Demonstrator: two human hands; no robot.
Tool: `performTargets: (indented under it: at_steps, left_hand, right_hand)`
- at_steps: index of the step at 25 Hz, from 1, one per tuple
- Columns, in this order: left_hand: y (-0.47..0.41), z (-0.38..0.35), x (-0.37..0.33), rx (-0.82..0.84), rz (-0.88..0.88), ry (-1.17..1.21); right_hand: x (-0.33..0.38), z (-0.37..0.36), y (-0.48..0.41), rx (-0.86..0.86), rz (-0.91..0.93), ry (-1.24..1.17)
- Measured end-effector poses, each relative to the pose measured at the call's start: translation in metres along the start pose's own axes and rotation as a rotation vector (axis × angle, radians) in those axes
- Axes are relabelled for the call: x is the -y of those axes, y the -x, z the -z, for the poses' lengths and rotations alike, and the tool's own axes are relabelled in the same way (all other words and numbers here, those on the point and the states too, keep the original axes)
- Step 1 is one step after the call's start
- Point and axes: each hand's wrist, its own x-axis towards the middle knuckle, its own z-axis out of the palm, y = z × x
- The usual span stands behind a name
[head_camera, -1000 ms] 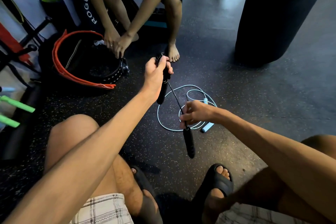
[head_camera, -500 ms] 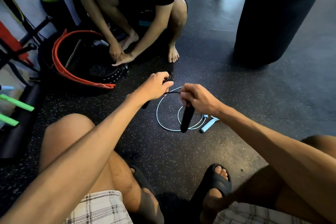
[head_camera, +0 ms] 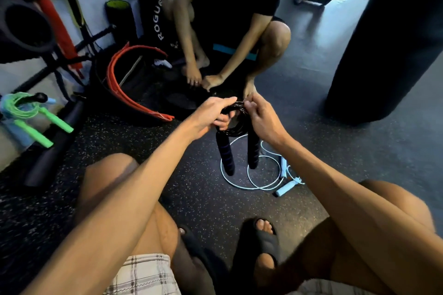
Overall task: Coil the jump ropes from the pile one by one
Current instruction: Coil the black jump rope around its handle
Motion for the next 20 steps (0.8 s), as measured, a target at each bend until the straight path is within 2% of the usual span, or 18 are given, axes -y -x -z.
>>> performTargets:
  at_steps: [4,9,14,20]
  left_hand:
    - [0.001,0.04,0.003,-0.25,0.011,0.122]
    - [0.003,0.114,0.016,-0.598,0.042,0.213]
    - [0.016,0.186,0.039,-0.753,0.061,0.354]
    - [0.039,0.259,0.072,-1.074,0.018,0.465]
  right_hand:
    - [0.023,-0.04,-0.038,0.092,-0.139,-0.149]
    - [0.028,-0.111,-0.085,0.35,-0.255,-0.473]
    - [0.029,-0.191,-0.126,0.504,-0.225,-0.614]
    - [0.035,-0.306,-0.165,0.635,-0.066,-0.586]
